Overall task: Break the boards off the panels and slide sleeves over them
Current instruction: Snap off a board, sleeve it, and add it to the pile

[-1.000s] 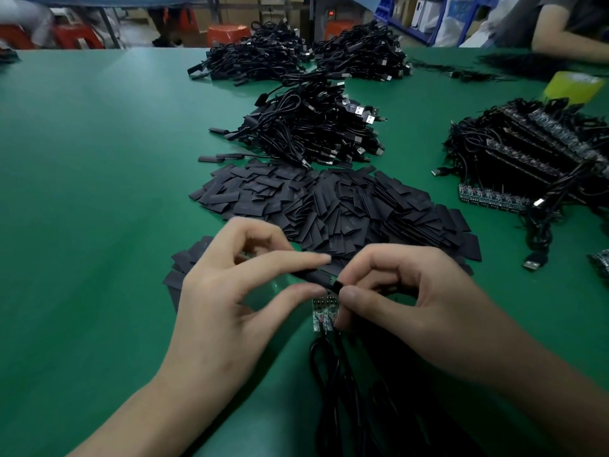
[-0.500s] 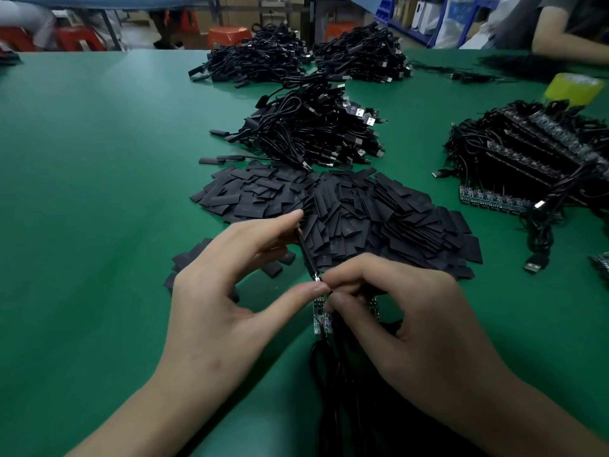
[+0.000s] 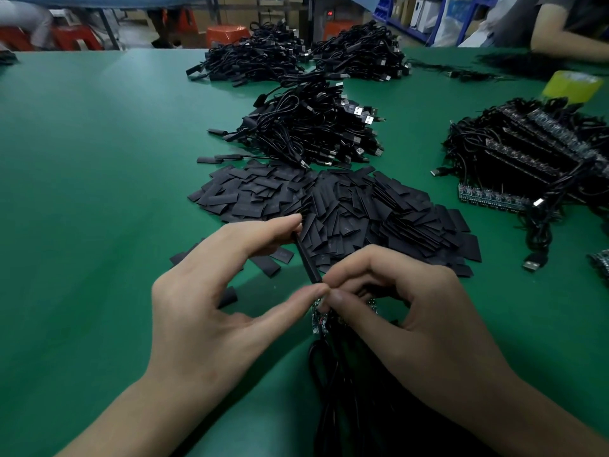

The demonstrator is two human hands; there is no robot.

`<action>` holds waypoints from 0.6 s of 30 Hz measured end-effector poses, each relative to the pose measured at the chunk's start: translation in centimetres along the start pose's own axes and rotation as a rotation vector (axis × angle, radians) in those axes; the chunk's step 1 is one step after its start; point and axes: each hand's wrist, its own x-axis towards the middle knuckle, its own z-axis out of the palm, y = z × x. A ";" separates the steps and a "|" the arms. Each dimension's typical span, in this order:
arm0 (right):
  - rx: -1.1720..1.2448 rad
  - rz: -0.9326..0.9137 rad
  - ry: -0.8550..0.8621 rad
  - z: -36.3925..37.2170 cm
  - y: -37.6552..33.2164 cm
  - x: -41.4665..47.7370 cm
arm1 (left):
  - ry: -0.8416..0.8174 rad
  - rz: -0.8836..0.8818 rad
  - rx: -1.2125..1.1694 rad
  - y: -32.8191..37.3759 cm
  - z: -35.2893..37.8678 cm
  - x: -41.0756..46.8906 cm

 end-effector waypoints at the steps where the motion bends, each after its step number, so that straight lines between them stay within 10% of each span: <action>1: 0.003 0.006 -0.002 0.0 0.0 0.0 | 0.001 0.004 0.001 0.0 0.0 0.0; 18: -0.130 0.094 -0.032 -2.1 0.0 1.8 | -0.009 -0.244 -0.065 -1.9 0.4 0.1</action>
